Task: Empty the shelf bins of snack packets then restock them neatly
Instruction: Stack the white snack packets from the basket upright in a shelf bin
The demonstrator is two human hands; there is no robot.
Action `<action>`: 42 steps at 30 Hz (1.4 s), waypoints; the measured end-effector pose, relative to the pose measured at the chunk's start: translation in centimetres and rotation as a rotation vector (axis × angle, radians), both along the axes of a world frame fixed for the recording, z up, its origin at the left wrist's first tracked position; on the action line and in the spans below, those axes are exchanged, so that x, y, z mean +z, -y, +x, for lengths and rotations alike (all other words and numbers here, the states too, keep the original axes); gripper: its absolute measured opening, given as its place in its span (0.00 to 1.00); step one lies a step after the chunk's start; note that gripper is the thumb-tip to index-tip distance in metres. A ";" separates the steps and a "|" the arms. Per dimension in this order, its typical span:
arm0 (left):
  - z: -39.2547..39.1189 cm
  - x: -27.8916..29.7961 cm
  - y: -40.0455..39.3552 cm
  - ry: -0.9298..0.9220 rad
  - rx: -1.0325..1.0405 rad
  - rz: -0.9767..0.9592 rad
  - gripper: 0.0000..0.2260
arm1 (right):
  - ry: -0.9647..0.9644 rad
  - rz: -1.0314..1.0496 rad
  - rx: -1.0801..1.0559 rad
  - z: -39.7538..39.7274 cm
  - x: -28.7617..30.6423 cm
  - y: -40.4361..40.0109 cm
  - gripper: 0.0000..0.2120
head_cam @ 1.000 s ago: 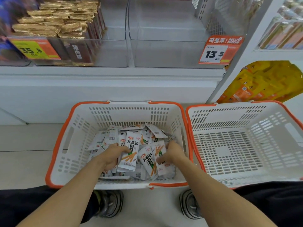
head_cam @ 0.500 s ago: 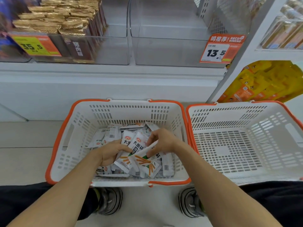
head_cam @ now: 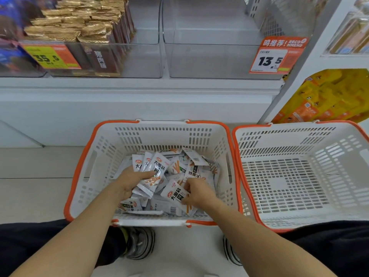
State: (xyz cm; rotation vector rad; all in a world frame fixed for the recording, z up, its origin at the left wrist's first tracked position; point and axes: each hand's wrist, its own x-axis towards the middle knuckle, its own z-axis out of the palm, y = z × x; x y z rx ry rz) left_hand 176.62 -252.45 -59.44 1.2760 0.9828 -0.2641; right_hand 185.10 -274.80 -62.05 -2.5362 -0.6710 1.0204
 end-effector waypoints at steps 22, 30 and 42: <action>2.6 4.3 4.4 0.318 -0.001 -0.214 0.20 | -0.461 0.691 -0.367 2.5 6.2 -3.7 0.14; 1.1 1.5 2.9 0.054 0.039 -0.021 0.19 | -0.051 0.247 -0.119 5.1 4.1 -1.5 0.19; -1.0 -0.4 2.0 -0.044 0.048 0.055 0.24 | 0.235 0.153 -0.086 4.4 1.6 -1.4 0.15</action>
